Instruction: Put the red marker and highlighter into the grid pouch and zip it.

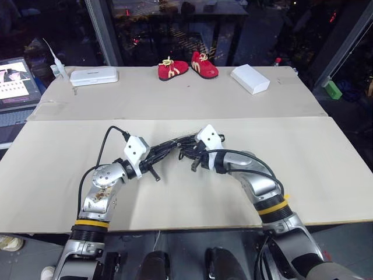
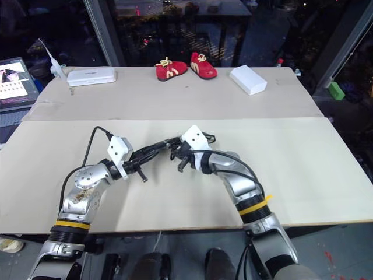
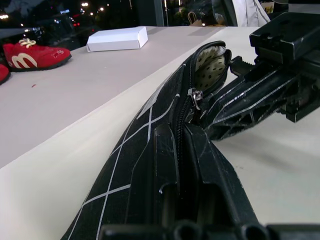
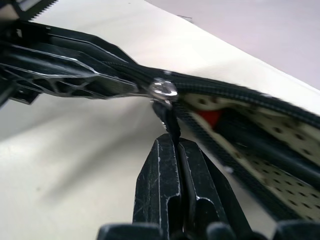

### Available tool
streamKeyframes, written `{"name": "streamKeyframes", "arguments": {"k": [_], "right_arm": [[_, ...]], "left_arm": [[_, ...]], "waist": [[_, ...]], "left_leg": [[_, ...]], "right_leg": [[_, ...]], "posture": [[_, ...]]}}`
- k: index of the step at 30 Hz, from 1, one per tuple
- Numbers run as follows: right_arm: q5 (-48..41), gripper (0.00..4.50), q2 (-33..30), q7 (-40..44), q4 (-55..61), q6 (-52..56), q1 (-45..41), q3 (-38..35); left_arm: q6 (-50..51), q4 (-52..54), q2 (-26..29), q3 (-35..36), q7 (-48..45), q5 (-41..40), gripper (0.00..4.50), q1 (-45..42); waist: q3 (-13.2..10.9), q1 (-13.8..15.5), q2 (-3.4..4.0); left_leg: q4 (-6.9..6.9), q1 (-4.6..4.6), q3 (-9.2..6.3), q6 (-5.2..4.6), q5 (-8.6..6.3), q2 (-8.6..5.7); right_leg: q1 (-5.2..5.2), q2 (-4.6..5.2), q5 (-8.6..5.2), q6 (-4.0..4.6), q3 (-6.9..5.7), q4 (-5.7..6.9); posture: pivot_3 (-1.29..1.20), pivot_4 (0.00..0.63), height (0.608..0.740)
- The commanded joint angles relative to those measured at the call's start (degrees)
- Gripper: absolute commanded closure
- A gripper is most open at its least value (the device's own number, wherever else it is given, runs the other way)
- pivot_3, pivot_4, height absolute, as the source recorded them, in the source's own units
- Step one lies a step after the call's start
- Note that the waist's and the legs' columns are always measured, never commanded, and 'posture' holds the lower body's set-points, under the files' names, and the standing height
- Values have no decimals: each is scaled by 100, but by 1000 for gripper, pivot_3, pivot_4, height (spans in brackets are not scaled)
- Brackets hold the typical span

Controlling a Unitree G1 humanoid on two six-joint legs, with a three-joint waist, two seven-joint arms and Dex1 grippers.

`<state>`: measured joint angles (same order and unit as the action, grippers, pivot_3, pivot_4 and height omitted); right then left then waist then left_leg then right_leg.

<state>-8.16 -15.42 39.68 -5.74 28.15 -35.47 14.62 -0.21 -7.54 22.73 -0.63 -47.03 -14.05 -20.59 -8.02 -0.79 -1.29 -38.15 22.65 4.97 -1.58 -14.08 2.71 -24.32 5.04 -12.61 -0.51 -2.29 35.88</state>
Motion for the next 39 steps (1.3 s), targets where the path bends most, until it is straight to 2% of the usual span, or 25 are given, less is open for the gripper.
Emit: {"name": "streamKeyframes", "arguments": {"k": [1, 6, 14, 24, 28, 33, 37, 39], "right_arm": [[-71, 4457, -641, 320, 440, 3, 146, -376], [-53, 4457, -1514, 581, 522, -107, 375, -648], [114, 4457, -2371, 576, -73, -471, 393, -979], [61, 4457, -2474, 426, -794, -693, 153, -1170], [-429, 3353, -2140, 563, -387, -209, 250, -1258], [-712, 1634, -2101, 854, 113, 316, 528, -1210], [-1052, 1634, -2197, 915, 259, 648, 614, -1622], [-1364, 1634, -2469, 1238, 603, 765, 865, -1914]], "left_arm": [[-45, 245, 14, 53, 46, -59, 4500, -38], [121, 435, 29, 40, 105, -77, 4500, -57], [221, 488, 75, 68, 100, -107, 4500, -81], [225, 456, 136, 95, 61, -123, 4500, -106], [185, 398, 146, 98, 30, -115, 4500, -116], [178, 381, 119, 93, 3, -92, 4500, -131], [176, 423, 123, 82, -54, -118, 4500, -131], [125, 508, 191, 60, -249, -181, 4500, -69]], "waist": [[0, 28, 0], [0, 38, -1], [-1, 7, -1], [-1, 14, -2], [-2, 22, -3], [-1, 20, -2], [-1, 26, -3], [-2, 39, -3]], "left_leg": [[0, 2, -1, 0, 0, -1], [0, 6, -2, -1, 0, -8], [0, 0, 1, -1, 0, -6], [0, 0, 2, -1, 0, -7], [0, 4, 3, -1, 0, -9], [0, 3, -1, -2, -1, -5], [0, 2, -1, -2, -1, -8], [0, 3, -1, -2, -1, -8]], "right_leg": [[0, 2, 0, 0, -2, -2], [2, 8, 0, -1, -4, -8], [1, 2, -1, -1, 0, -3], [2, 2, -1, -2, 2, -4], [2, 5, 0, -2, 2, -7], [2, 4, 0, -2, 1, -7], [3, 6, 0, -2, 1, -5], [2, 6, 0, -2, 1, -6]], "posture": [[0, 150, 740], [0, 150, 740], [0, 150, 740], [0, 150, 740], [0, 150, 740], [0, 150, 740], [0, 150, 740], [0, 150, 740]]}}
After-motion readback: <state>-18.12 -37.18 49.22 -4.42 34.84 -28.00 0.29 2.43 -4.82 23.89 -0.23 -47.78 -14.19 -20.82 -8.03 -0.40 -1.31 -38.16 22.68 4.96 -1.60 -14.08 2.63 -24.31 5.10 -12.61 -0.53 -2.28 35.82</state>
